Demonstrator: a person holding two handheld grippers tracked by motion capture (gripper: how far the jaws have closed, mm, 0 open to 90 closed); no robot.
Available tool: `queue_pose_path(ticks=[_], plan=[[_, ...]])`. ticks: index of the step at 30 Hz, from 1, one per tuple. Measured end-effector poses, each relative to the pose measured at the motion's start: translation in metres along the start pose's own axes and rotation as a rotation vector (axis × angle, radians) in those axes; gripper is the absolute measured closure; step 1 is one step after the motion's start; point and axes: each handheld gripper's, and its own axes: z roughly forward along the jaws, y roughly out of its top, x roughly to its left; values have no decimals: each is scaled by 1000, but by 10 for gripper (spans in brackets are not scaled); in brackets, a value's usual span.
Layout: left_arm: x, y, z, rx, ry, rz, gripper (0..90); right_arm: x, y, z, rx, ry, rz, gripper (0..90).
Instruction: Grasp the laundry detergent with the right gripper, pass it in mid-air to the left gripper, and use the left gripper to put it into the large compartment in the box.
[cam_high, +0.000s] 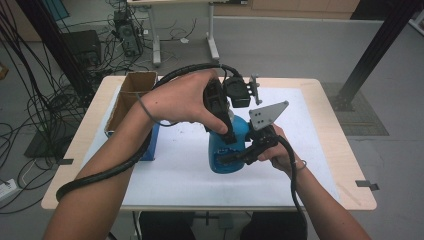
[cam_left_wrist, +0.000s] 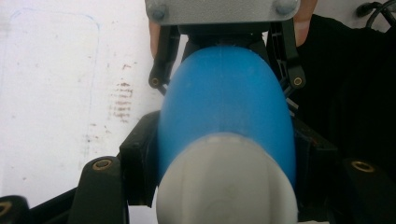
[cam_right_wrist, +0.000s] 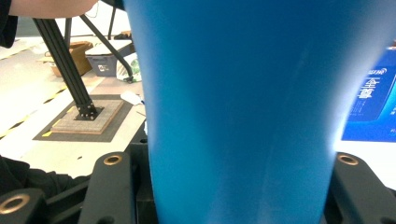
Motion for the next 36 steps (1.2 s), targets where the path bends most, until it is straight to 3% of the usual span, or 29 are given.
queue_pose_path(ticks=[7, 11, 19, 26, 29, 36], plan=[[0, 0, 0, 4, 5, -1, 381, -1, 0, 2, -7, 0, 0, 427], [1, 1, 1, 20, 16, -10, 381, 0, 0, 2, -14, -25, -6, 410], [1, 0, -2, 13, 16, -14, 380, 0, -1, 2, -6, -69, 12, 278], [1, 1, -2, 16, 21, -14, 380, 1, 1, 3, 10, -72, 33, 150], [1, 1, -3, 20, 21, -16, 380, 1, 2, 3, 32, -58, 42, 24], [2, -1, -2, 12, 20, -24, 380, 0, 6, 0, 90, -67, 36, 13]])
